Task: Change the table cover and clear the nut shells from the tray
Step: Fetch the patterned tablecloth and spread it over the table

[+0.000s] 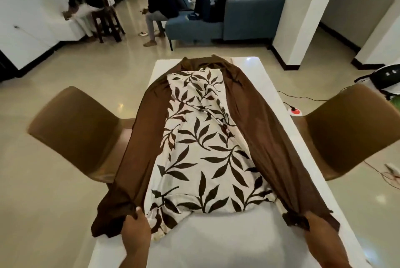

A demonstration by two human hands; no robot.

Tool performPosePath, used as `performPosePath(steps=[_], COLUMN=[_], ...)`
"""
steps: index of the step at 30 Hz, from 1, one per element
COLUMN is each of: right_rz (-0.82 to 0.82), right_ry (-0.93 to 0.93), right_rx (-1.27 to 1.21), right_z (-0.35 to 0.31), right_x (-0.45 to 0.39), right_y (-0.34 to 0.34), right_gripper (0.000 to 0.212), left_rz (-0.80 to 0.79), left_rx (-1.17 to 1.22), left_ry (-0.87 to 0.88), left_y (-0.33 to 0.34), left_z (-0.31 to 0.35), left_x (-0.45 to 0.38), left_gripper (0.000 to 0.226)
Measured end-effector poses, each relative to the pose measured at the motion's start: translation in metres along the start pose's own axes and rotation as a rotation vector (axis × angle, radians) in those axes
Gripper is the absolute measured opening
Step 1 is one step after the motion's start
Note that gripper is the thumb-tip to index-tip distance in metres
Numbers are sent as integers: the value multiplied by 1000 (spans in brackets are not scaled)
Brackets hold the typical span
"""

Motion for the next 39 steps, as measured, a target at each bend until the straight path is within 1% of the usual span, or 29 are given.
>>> performPosePath(steps=[2, 3, 4, 5, 6, 7, 8, 9, 11, 12, 13, 14, 15, 16, 17, 19, 21, 25, 28, 31, 33, 34, 36, 37, 39], right_rz=[-133, -165, -195, -278, -322, -310, -278, -155, -68, 20, 71, 83, 51, 3, -59, -179, -261, -367, -364, -369, -371, -367, -380, -391, -428], right_ry=[75, 168, 213, 245, 285, 245, 256, 262, 69, -48, -169, -298, -416, -512, -565, -594, -614, -685, -754, -782, -782, -772, -757, -747, -698], right_rx=[88, 79, 55, 117, 142, 227, 274, 277, 374, 349, 294, 252, 231, 220, 208, 163, 161, 231, 261, 272, 271, 276, 316, 350, 399], right_z=[18, 25, 37, 48, 62, 73, 84, 81, 66, 48, 27, 6, -18, -38, -54, -76, -91, -108, -131, -158, -184, -199, -204, -208, -223], right_x=[17, 18, 26, 32, 39, 43, 43, 41, 52, 56, 59, 65, 71, 81, 93, 113, 129, 159, 170, 168, 168, 167, 166, 166, 170], right_y=[5, -3, -9, -8, -10, -15, -17, -23, -26, -29, -28, -21, -13, -1, 14, 45, 69, 98, 105, 108, 117, 124, 128, 134, 155], right_gripper=[27, 29, 35, 46, 52, 50, 48, 50, 50, 50, 53, 60, 67, 73, 74, 69, 64, 62, 62, 61, 59, 58, 58, 59, 63], left_rz=[-29, -41, -51, -58, -63, -72, -87, -105, -139, -152, -160, -163, -170, -173, -171, -150, -131, -96, -51, -48, -21, 2, 78, 102, 80], left_rx=[-31, -39, -45, -43, -35, -24, -8, 13, 56, 75, 110, 153, 199, 249, 296, 337, 329, 382, 381, 343, 270, 198, 30, -50, -186], left_ry=[-28, -50, -72, -95, -118, -136, -145, -141, -131, -135, -147, -165, -199, -248, -288, -311, -293, -309, -341, -394, -425, -434, -378, -286, 13], left_y=[-9, -15, -20, -25, -31, -37, -42, -46, -50, -53, -54, -56, -56, -57, -57, -58, -61, -84, -112, -131, -145, -152, -157, -162, -168], left_z=[-24, -34, -45, -54, -64, -72, -79, -87, -99, -103, -107, -114, -119, -126, -131, -141, -149, -167, -188, -212, -223, -227, -219, -211, -188], left_x=[6, 8, 11, 12, 15, 18, 21, 25, 31, 35, 39, 42, 45, 52, 59, 70, 79, 91, 80, 61, 43, 32, 38, 37, 15], left_gripper=[48, 48, 48, 47, 46, 45, 45, 45, 45, 44, 43, 41, 38, 33, 29, 26, 26, 25, 29, 31, 35, 40, 47, 44, 36])
Point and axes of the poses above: each hand's wrist, its own x-axis away from the middle knuckle, its own y-axis out of the palm, z = x × y, the point moved 6 cm from there along -x, towards the middle knuckle, and after that the axes turned 4 degrees about -y, right-handed, at the moved point
